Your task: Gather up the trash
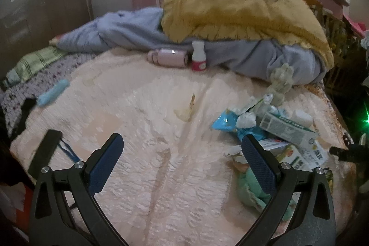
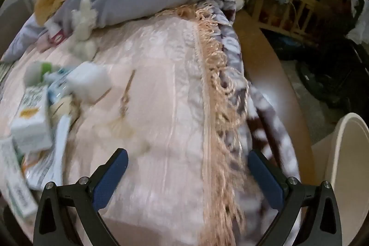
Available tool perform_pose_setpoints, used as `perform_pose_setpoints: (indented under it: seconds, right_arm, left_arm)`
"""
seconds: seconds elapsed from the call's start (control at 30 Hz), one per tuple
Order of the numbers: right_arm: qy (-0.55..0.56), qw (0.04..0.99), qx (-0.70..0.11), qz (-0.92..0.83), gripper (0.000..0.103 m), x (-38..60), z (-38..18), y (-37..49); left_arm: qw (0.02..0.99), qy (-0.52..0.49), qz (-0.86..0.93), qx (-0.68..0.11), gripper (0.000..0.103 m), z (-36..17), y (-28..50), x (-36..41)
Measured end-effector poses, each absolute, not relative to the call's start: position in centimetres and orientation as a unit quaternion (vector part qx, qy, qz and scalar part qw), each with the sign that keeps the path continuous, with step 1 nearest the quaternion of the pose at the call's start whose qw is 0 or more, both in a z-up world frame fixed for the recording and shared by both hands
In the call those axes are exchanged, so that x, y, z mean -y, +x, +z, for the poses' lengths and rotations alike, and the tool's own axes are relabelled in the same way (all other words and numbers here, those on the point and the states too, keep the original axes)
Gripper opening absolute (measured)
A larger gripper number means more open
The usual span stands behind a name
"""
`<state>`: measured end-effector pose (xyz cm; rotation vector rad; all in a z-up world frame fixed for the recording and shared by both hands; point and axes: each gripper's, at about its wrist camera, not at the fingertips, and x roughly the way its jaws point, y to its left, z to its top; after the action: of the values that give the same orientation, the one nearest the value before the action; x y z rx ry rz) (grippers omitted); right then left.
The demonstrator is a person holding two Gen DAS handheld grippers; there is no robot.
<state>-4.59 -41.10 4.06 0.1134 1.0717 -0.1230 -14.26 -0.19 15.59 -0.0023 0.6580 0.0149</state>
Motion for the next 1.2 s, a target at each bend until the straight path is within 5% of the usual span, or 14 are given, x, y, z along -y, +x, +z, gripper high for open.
perform_pose_setpoints:
  seconds: [0.7, 1.2]
  right_arm:
    - [0.051, 0.957, -0.285, 0.031, 0.103, 33.2, 18.6, -16.4]
    - [-0.006, 0.969, -0.245, 0.011, 0.103, 30.1, 19.3, -16.6]
  left_arm:
    - [0.959, 0.002, 0.030, -0.282, 0.102, 20.3, -20.8, 3.0]
    - [0.961, -0.010, 0.001, -0.275, 0.102, 20.1, -20.8, 3.7]
